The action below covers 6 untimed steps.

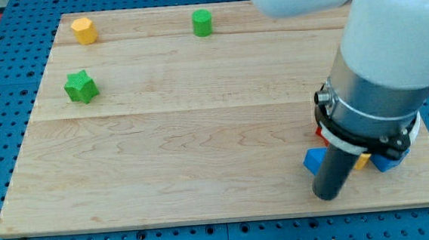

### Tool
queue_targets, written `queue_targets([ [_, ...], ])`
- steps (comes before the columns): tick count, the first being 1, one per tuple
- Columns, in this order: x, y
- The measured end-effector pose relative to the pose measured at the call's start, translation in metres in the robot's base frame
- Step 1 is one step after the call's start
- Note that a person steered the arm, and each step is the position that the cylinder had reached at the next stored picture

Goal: Move your arm to the center left

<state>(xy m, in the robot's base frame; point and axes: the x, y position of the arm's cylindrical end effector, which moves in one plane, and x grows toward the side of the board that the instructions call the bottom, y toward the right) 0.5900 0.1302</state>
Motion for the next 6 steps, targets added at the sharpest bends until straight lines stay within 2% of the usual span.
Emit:
queue_targets([
  [1, -0.013, 0.000],
  [2, 0.005, -0.002],
  [3, 0.017, -0.067],
  [4, 0.005, -0.172],
  [5, -0.034, -0.280],
  [6, -0.099, -0.342],
])
